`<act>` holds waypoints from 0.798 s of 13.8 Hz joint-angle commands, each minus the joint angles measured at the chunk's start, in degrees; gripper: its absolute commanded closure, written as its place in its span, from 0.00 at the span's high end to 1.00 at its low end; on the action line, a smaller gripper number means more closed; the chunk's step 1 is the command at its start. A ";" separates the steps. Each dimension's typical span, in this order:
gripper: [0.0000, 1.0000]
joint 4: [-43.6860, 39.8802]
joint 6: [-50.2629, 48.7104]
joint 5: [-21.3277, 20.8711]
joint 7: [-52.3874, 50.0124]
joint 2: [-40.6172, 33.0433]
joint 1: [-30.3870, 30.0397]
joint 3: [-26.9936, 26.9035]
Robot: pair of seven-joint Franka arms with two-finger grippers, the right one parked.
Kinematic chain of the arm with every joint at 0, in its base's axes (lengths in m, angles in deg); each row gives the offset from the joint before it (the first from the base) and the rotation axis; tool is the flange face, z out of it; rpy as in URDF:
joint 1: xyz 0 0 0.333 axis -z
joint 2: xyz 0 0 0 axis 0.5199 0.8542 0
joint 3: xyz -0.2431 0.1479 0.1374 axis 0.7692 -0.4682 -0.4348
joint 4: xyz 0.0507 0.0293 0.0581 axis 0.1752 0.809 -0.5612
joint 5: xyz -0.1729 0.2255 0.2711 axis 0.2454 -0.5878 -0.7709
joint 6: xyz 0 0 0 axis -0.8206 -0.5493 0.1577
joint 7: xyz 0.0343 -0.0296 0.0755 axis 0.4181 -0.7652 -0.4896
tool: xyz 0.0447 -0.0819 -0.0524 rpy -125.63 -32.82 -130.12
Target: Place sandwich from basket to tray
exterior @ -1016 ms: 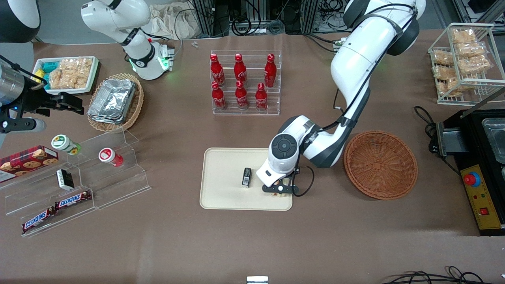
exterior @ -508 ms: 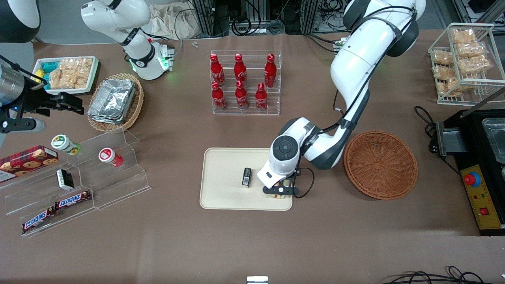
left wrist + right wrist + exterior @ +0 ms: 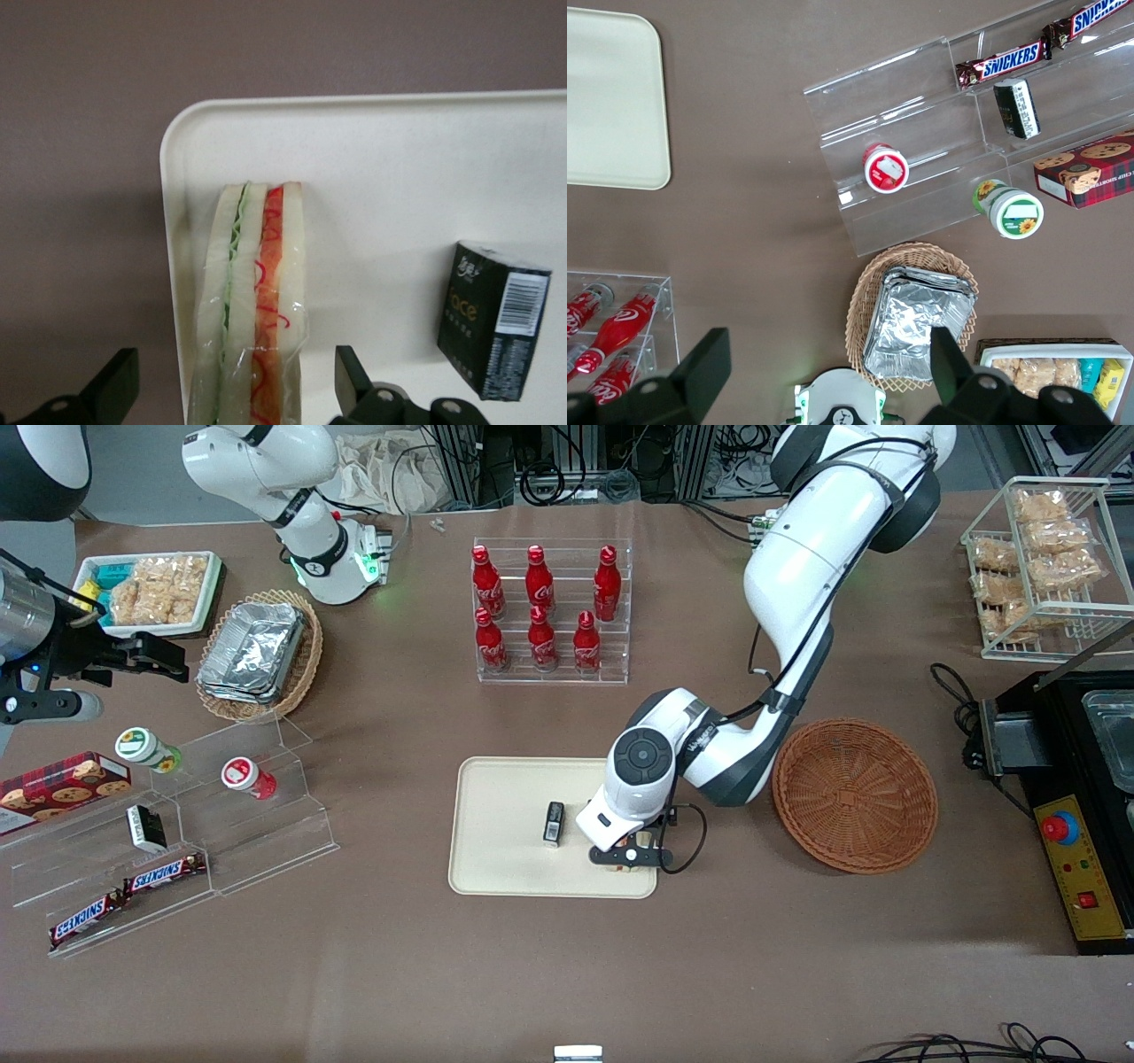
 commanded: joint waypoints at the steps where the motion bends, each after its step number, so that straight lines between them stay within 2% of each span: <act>1: 0.99 1.19 -1.76 -0.14 -0.81 -4.01 -0.73 -0.07; 5: 1.00 6.98 -3.35 1.79 -2.14 -12.62 -2.48 0.02; 11: 1.00 26.75 -2.82 4.07 -0.91 -36.34 -10.74 0.10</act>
